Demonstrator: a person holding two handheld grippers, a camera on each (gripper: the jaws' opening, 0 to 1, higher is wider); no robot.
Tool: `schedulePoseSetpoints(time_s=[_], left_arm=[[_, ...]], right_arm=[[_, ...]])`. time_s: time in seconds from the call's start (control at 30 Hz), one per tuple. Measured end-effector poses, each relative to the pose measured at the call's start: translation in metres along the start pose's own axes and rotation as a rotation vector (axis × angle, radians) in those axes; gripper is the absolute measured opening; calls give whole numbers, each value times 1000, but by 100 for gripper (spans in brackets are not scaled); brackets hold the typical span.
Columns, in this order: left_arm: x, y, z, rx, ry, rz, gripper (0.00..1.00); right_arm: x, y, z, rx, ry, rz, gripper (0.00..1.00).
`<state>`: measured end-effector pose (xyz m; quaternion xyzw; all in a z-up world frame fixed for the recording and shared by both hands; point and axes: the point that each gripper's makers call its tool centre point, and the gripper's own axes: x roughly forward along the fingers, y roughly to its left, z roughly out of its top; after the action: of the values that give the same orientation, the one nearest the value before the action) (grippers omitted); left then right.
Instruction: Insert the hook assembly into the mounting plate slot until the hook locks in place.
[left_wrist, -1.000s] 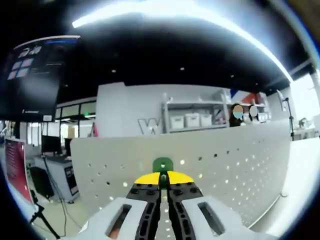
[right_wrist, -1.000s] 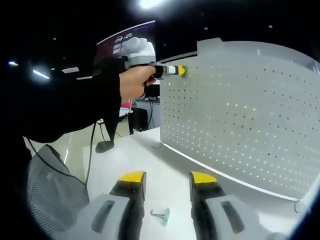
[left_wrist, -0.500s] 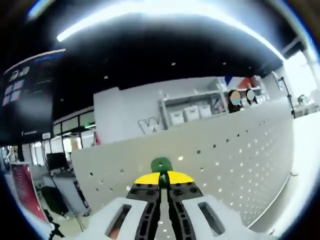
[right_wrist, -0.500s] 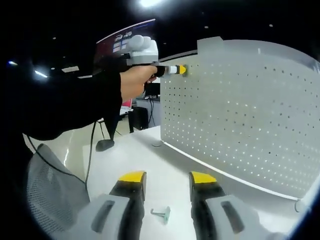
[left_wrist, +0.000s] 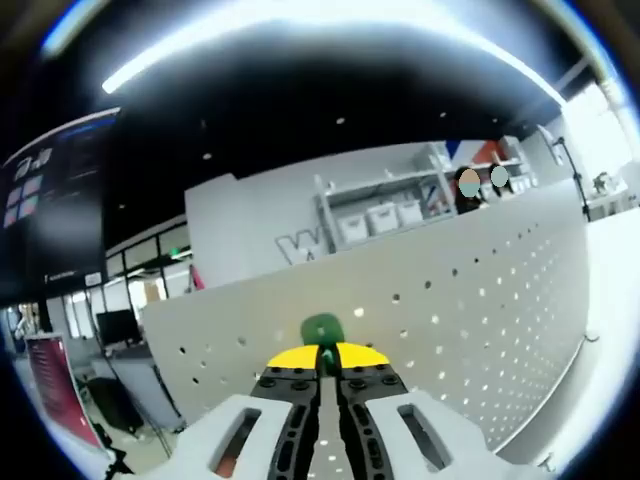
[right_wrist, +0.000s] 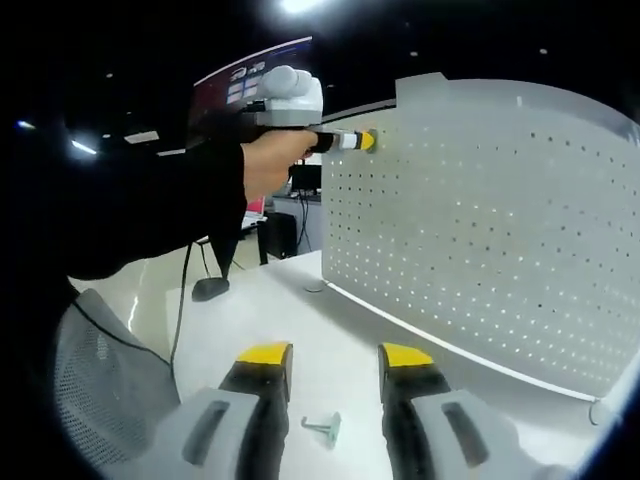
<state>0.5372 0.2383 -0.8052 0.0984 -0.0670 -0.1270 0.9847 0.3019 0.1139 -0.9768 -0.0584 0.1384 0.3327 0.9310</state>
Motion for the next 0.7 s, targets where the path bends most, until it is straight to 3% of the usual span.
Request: schedulePoseSetpoints(time_s=[0.2, 0.7], left_arm=[[-4, 7, 0, -45, 2, 18, 20], [-32, 0, 8, -88, -21, 3, 28]], right_arm=[[0, 1, 0, -4, 1, 1, 32], [-1, 2, 2, -15, -6, 5, 32]])
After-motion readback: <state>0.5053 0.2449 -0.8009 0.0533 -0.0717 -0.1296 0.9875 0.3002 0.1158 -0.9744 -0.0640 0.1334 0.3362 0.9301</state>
